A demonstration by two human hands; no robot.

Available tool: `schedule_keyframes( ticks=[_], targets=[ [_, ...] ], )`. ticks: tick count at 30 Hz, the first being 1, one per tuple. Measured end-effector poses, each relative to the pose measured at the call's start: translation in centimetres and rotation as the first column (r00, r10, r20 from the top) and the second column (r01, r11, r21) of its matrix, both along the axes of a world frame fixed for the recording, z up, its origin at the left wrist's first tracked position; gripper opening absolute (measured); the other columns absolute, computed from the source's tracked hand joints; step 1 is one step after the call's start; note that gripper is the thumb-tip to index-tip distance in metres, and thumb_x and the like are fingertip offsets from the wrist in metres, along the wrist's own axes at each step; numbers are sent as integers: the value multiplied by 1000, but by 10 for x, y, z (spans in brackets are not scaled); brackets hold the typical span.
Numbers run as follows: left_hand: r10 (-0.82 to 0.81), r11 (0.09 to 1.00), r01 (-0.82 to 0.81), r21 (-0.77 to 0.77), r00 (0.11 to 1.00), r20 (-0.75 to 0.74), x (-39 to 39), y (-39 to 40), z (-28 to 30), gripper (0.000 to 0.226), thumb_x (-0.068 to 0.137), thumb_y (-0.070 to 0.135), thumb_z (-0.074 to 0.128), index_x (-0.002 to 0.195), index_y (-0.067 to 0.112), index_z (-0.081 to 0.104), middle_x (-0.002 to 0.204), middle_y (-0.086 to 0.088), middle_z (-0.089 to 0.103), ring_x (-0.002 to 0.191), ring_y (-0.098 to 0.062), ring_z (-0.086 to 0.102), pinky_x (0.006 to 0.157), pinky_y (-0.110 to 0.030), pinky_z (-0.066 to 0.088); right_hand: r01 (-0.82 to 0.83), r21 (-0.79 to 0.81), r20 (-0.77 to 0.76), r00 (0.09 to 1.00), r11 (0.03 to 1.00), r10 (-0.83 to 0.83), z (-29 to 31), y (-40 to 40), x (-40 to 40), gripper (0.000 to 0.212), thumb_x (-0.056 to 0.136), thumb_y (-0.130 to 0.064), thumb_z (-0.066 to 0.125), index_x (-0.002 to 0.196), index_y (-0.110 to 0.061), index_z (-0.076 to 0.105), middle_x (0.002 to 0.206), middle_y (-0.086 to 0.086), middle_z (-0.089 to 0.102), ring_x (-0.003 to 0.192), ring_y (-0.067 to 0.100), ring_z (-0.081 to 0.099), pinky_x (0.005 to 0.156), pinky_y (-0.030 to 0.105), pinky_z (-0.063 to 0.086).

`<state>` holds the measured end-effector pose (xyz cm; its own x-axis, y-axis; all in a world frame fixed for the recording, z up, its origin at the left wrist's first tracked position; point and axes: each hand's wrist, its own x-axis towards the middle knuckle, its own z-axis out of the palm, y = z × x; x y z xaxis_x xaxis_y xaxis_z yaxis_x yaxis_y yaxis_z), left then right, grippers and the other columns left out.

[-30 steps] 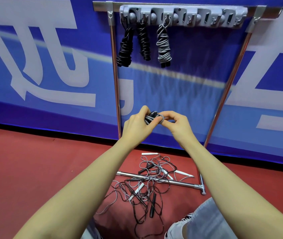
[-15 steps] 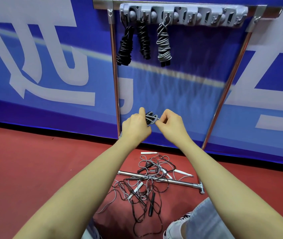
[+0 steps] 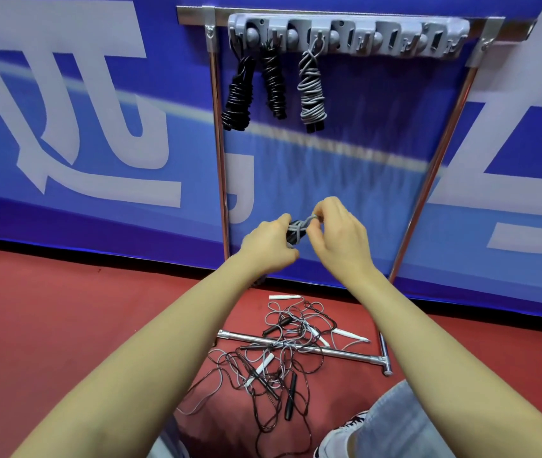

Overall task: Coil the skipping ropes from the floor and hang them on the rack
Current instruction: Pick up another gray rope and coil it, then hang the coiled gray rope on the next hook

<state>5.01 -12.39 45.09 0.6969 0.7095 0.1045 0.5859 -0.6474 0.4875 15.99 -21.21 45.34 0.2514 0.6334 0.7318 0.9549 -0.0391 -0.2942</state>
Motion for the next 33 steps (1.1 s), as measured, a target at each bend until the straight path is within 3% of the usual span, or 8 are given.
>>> schedule_keyframes(
  ticks=[3, 8, 13, 17, 20, 23, 28, 33],
  targets=[
    [-46, 979, 71, -191, 990, 133, 1, -8, -4, 23, 74, 14, 60, 79, 17, 38, 73, -2, 51, 61, -23, 46, 57, -34, 41, -181, 60, -494, 849, 982, 187, -1, -3, -7, 9, 95, -7, 50, 98, -15, 48, 89, -3, 65, 87, 13, 63, 77, 30, 50],
    [5, 978, 36, -206, 981, 193, 2, -16, -5, 22, 74, 16, 61, 88, 10, 45, 77, -6, 53, 61, -22, 46, 55, -33, 42, -159, 116, -629, 752, 980, 197, 5, -3, -11, 17, 93, -3, 49, 87, -16, 58, 70, -6, 66, 69, 13, 64, 73, 37, 55],
    [-12, 998, 23, -66, 985, 169, 2, -22, -7, 28, 77, 18, 58, 95, 14, 37, 81, -8, 57, 66, -28, 51, 54, -31, 39, -70, 94, -683, 721, 993, 116, 12, 4, -8, 19, 93, -14, 55, 78, -5, 59, 66, 16, 64, 56, 18, 52, 59, 40, 49],
    [-50, 992, 32, 123, 988, 145, -3, -25, -11, 36, 78, 16, 57, 106, 13, 35, 79, -7, 60, 68, -31, 53, 53, -31, 31, 17, 40, -765, 644, 999, 20, 6, 12, -7, 26, 93, -17, 56, 69, -9, 55, 64, 11, 57, 59, 22, 50, 57, 37, 46],
    [-56, 978, 27, 206, 989, 139, -4, -24, -13, 40, 78, 16, 55, 114, 13, 36, 85, -6, 63, 72, -33, 56, 56, -31, 33, 58, -15, -782, 622, 998, -48, 6, 19, -4, 33, 92, -21, 58, 67, 0, 56, 65, 21, 60, 57, 30, 51, 59, 41, 47],
    [-38, 971, -5, 240, 984, 175, -5, -17, -16, 44, 81, 19, 55, 121, 14, 36, 97, -5, 64, 83, -35, 59, 59, -32, 37, -21, -40, -798, 603, 999, -19, 15, 23, -1, 25, 89, -17, 61, 73, 1, 62, 70, 21, 66, 56, 31, 64, 45, 30, 49],
    [-4, 999, 17, -30, 927, 376, -3, -4, -5, 35, 89, 37, 52, 115, 20, 34, 103, 2, 58, 86, -25, 57, 74, -41, 49, -111, -16, -709, 702, 994, 67, 39, 33, 4, 15, 84, -11, 61, 74, -4, 70, 63, 6, 68, 63, 17, 70, 63, 26, 54],
    [70, 977, 38, -209, 872, 485, 10, 1, 35, 24, 99, 35, 34, 102, 14, 47, 94, -3, 57, 86, -21, 53, 74, -36, 41, -135, 10, -697, 709, 991, 103, 71, 39, 14, 16, 83, -8, 60, 71, -9, 69, 61, 3, 67, 55, 13, 68, 60, 21, 53]
  ],
)
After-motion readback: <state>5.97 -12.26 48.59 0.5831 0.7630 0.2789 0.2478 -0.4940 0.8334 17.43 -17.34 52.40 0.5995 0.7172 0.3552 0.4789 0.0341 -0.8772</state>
